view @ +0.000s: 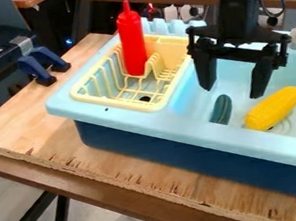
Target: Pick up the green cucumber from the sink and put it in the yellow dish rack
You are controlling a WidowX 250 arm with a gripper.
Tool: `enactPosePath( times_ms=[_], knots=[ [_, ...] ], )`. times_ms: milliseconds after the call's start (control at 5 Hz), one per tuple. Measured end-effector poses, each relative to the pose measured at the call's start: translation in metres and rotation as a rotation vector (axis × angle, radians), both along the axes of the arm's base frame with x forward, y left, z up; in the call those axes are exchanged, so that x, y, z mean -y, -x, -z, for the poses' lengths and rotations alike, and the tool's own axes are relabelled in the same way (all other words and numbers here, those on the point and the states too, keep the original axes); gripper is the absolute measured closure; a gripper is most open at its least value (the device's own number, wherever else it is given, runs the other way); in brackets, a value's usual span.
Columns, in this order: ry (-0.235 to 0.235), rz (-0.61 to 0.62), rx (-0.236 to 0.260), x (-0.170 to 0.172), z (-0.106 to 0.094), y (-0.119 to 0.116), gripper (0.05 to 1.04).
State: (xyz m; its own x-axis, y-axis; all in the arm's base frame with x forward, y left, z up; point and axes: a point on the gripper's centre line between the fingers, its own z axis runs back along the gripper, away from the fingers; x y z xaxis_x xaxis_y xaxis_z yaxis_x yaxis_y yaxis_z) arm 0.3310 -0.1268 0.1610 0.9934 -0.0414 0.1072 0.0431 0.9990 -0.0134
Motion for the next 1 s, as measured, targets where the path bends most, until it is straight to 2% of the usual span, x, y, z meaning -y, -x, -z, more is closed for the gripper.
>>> enactPosePath(
  times_ms=[200,400,600,1000],
  knots=[
    [-0.016,-0.002,-0.041,0.0,0.014,0.002,0.081],
    [-0.082,-0.054,-0.045,-0.01,0.019,0.0,0.081],
    [-0.151,-0.078,-0.026,-0.016,0.028,-0.007,0.081],
    [-0.109,-0.085,-0.008,-0.014,0.035,-0.015,0.081]
  ],
)
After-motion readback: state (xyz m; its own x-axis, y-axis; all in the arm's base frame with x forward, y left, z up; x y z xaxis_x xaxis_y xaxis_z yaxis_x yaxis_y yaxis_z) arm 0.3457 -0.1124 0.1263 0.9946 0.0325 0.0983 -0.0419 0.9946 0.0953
